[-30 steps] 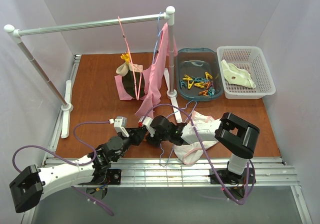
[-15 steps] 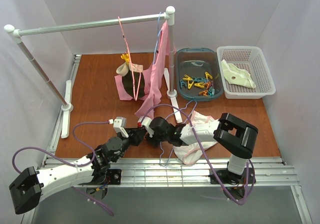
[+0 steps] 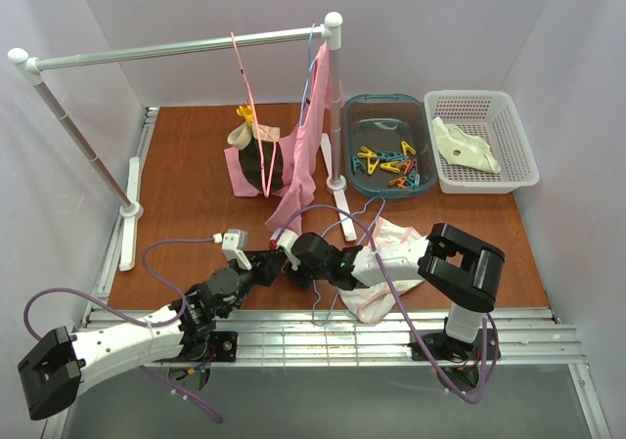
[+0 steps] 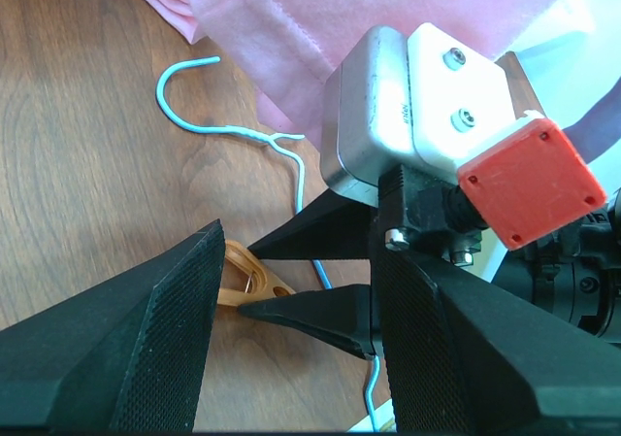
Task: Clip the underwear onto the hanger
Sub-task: Pick up the clamp at the center of the board.
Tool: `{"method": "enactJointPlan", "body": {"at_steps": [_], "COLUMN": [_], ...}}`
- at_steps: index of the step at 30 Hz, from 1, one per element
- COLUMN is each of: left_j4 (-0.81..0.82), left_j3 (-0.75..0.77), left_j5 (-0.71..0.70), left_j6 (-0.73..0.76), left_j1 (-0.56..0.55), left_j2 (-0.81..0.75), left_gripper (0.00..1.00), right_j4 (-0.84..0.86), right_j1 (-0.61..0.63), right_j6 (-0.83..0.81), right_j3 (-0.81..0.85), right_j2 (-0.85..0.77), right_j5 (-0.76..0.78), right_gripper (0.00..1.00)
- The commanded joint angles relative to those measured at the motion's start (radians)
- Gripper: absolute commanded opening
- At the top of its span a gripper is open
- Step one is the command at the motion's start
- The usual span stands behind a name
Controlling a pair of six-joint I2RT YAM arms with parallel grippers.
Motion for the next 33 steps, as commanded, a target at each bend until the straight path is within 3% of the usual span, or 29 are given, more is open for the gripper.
{"method": "enactJointPlan", "body": {"at_steps": [1, 3, 7, 16, 20, 23, 33], "left_j4": [0.066, 0.071, 0.089, 0.239, 0.373, 0.424, 0.516], "left_j3": [-0.103, -0.104, -0.097, -0.132, -0.156, -0.161, -0.166], "left_j5": [0.0, 0.003, 0.024, 0.164, 0.36, 0.481, 0.606], "left_j6": [0.012, 0.015, 0.049, 0.17, 0.224, 0.227, 0.146], "left_j1": [0.004, 0.006, 0.006, 0.004, 0.004, 0.006, 0.006], "left_j2": [-0.011, -0.01, -0.026, -0.144, -0.193, -0.209, -0.255], "left_gripper": [0.54, 0.54, 0.54, 0.54, 0.55, 0.55, 0.54], "right_j4": [-0.152, -0.153, -0.153, -0.259, -0.261, -0.259, -0.196], "right_j1": [0.043, 0.043, 0.043, 0.043, 0.041, 0.041, 0.041], "right_j6": [-0.015, -0.014, -0.006, 0.005, 0.017, 0.018, 0.055], "right_j3": [-0.058, -0.06, -0.066, -0.099, -0.136, -0.15, -0.198], "right_j2": [0.036, 0.042, 0.013, -0.289, -0.453, -0.541, -0.797], "right_j5": [-0.021, -0.027, -0.058, -0.101, -0.17, -0.196, -0.32], "right_gripper": [0.26, 0.13, 0.03, 0.02, 0.03, 0.03, 0.05]}}
